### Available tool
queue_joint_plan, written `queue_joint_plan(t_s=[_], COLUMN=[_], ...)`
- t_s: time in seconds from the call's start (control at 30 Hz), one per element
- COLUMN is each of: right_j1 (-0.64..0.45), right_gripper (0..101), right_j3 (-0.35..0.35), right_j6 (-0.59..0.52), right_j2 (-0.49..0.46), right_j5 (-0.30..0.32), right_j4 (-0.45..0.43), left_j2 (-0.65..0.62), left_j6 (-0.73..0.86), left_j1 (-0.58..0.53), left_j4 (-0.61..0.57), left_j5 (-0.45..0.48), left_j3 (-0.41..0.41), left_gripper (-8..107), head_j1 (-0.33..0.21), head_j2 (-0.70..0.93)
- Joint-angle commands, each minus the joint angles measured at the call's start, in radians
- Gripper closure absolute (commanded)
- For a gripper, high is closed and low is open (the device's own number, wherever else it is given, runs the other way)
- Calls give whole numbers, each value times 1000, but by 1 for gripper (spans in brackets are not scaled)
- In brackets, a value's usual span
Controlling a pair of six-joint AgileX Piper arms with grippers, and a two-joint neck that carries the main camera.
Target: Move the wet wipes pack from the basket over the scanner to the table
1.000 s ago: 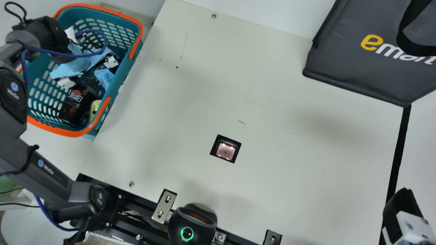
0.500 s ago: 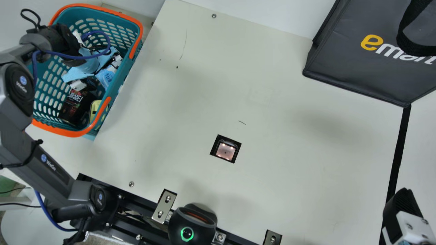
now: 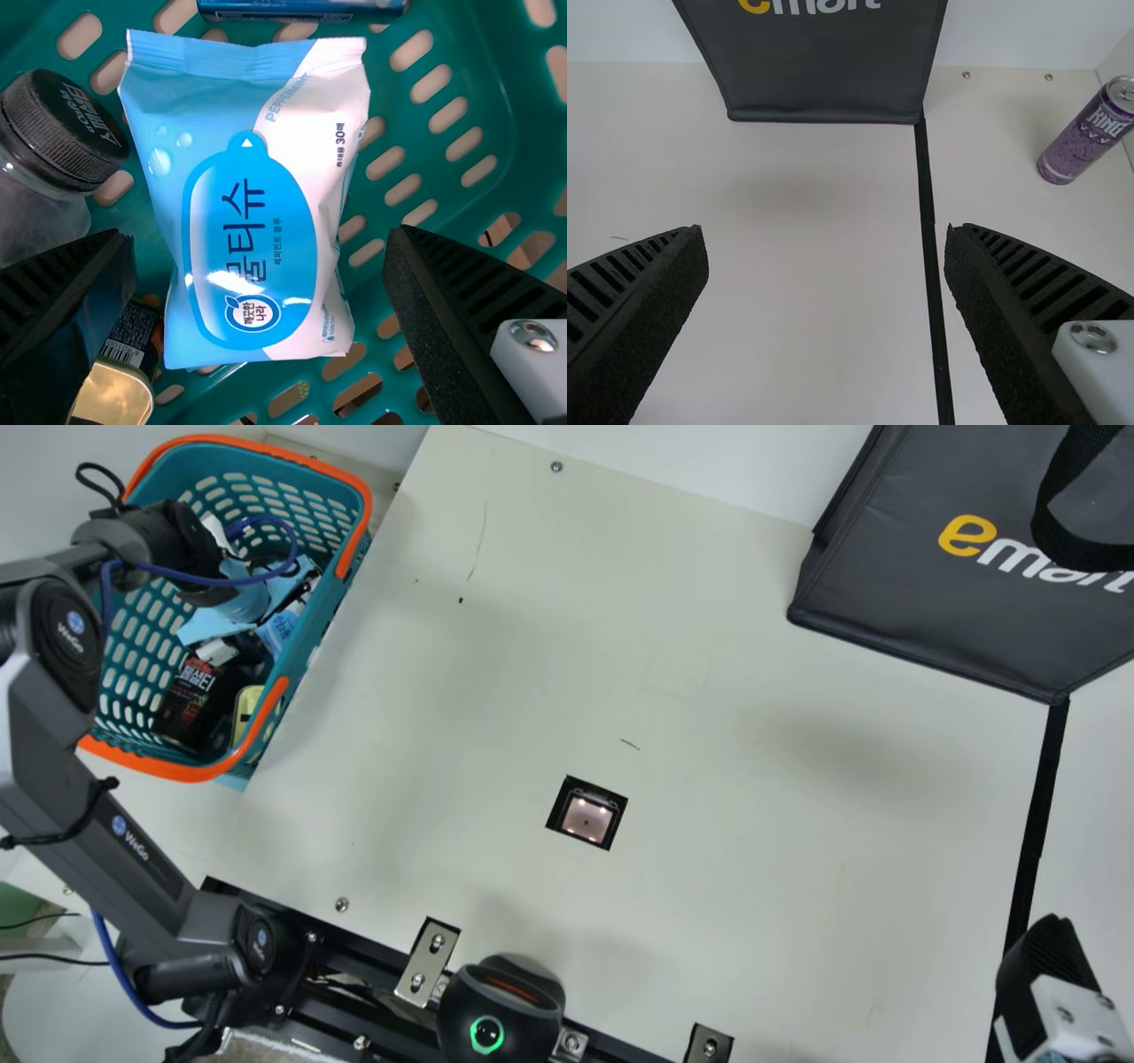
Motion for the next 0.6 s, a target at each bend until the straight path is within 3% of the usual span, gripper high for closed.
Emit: queue_joint_plan(t_s=[0.0,0.43,0.57], right_j1=[0,0,0], right_gripper=[6,6,6], right_j3=[0,0,0], right_j6=[0,0,0], right_j2=[0,0,0], right_j5=[0,-1,-1], right_j4=[0,0,0], left_j2=[4,40,48], left_j6=[-2,-5,-3], left_j1=[-1,-14,-17], left_j4=[5,31,34], left_j5=[-1,-8,-10], left_j3=[1,-2,-2], left_gripper=[9,9,36], head_j1=[-29,-29,-29], head_j2=[2,2,2])
